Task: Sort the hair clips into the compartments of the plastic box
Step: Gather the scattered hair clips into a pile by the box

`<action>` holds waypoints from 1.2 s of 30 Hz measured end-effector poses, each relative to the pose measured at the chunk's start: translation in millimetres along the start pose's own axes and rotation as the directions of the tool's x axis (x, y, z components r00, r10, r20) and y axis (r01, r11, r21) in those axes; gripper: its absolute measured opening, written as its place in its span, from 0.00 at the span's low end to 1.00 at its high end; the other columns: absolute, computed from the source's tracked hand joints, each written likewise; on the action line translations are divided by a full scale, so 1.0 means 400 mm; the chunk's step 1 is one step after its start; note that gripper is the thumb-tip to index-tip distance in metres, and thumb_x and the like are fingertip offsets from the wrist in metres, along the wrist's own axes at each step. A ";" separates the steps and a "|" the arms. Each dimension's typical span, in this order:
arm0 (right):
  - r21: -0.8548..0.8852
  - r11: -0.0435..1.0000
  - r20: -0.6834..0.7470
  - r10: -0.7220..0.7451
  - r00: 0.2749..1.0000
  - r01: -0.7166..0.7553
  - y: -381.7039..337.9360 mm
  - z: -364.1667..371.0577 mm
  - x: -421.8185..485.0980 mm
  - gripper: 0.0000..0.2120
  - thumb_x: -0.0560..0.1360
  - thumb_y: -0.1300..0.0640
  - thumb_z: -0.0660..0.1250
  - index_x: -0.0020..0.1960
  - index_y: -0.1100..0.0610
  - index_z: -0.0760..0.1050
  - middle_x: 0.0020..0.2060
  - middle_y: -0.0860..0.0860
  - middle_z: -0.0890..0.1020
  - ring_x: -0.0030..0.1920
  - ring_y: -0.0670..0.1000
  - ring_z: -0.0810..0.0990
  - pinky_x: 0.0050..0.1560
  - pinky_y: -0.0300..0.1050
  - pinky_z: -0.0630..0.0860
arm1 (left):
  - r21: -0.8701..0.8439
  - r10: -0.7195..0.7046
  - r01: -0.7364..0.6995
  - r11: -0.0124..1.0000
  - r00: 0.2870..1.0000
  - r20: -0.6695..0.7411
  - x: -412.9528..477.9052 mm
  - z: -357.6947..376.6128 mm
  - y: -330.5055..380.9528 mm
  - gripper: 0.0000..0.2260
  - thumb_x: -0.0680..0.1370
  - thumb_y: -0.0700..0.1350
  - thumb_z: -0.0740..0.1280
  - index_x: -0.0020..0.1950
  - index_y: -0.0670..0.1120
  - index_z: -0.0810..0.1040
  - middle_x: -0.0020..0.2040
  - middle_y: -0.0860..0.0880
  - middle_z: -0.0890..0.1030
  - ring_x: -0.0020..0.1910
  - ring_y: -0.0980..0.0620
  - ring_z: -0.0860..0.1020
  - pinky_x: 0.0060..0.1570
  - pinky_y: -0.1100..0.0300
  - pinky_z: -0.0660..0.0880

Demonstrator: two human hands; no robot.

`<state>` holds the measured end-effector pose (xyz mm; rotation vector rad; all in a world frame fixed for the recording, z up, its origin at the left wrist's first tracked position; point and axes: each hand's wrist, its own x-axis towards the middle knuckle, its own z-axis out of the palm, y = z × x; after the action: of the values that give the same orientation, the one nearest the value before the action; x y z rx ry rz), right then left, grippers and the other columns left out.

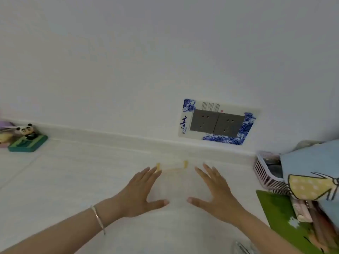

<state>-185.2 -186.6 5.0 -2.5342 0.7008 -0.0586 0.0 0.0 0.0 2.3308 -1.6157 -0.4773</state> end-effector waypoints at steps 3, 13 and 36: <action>-0.115 0.991 0.032 -0.058 0.998 0.062 0.022 0.035 -0.002 0.44 0.61 0.22 0.53 0.72 0.34 0.42 0.74 0.37 0.37 0.74 0.44 0.32 0.75 0.50 0.36 | 0.121 0.052 -0.051 0.991 0.999 -0.012 0.010 0.041 -0.019 0.45 0.66 0.75 0.46 0.76 0.52 0.40 0.77 0.53 0.40 0.75 0.56 0.37 0.72 0.58 0.36; -0.288 0.948 -0.035 -0.153 0.988 0.137 0.049 0.114 -0.044 0.37 0.64 0.22 0.45 0.70 0.31 0.45 0.75 0.37 0.45 0.75 0.45 0.35 0.74 0.50 0.34 | 0.179 0.167 -0.138 0.974 0.973 -0.160 0.028 0.086 -0.067 0.40 0.70 0.70 0.50 0.76 0.52 0.45 0.77 0.56 0.48 0.75 0.57 0.45 0.68 0.66 0.40; -0.188 0.955 -0.084 -0.249 0.965 0.230 -0.121 0.258 -0.287 0.34 0.70 0.30 0.48 0.74 0.39 0.49 0.77 0.43 0.46 0.76 0.45 0.38 0.75 0.51 0.35 | 0.011 -0.203 0.204 0.979 0.977 -0.070 -0.546 0.169 -0.181 0.53 0.52 0.83 0.43 0.74 0.62 0.50 0.77 0.56 0.50 0.76 0.52 0.45 0.74 0.48 0.45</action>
<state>-244.4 -46.9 -51.2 -2.7940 0.4511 -0.2268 -37.2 228.0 -64.8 2.5105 -1.3636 -0.4205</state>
